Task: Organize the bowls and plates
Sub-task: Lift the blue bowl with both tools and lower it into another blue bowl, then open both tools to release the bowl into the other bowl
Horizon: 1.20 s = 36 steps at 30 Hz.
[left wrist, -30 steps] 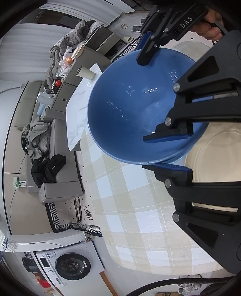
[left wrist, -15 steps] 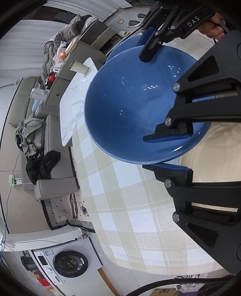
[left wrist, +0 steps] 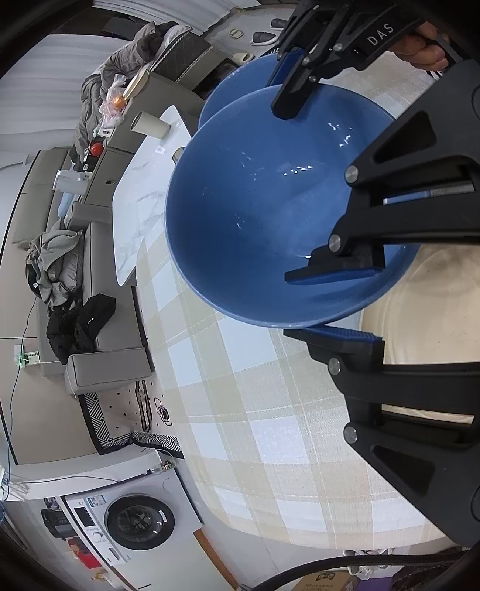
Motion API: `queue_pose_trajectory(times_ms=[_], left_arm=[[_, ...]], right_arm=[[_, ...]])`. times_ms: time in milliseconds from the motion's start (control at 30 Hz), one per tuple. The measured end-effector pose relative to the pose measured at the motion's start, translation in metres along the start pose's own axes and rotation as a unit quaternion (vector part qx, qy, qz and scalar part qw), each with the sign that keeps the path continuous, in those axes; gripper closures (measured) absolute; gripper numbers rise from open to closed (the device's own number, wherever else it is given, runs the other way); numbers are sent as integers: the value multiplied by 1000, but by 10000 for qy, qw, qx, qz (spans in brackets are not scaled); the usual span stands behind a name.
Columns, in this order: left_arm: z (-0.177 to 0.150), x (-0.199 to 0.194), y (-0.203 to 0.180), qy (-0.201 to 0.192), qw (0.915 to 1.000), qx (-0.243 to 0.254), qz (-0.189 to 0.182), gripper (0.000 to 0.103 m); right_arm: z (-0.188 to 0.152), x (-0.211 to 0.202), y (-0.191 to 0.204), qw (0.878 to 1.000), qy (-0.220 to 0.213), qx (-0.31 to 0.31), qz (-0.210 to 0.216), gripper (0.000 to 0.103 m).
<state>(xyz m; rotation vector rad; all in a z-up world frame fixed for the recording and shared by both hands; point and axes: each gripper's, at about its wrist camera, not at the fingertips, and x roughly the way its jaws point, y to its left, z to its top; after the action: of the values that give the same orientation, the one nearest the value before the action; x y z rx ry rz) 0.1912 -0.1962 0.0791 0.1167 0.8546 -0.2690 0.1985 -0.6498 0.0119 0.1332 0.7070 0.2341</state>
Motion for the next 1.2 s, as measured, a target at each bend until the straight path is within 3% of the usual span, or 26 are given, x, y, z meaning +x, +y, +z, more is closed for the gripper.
queue_pose_trajectory(times_ms=[667,900,967,1067,1133,1200], left_arm=[[-11,45,2,310,9992,178,197,86],[-18,45,6,433,9990,57,102,86],[-17,44,9,491,9988,-48,39,82],[-18,39,13,528,9984,-210,-75,68],[-19,35,14,501,9983,-271,-87,50],[-21,29,13,449,9986,-280,-69,40]], right_arm=[[-11,26,4,9986,78,-374,-378,75],[-11,28,0,9991,149,-317,-236,66],[-11,28,-3,9993,170,-265,-216,66],[-9,24,-5,9993,105,-246,-250,66],[-9,23,-4,9992,109,-291,-268,66],[-8,20,-5,9993,94,-270,-251,64]])
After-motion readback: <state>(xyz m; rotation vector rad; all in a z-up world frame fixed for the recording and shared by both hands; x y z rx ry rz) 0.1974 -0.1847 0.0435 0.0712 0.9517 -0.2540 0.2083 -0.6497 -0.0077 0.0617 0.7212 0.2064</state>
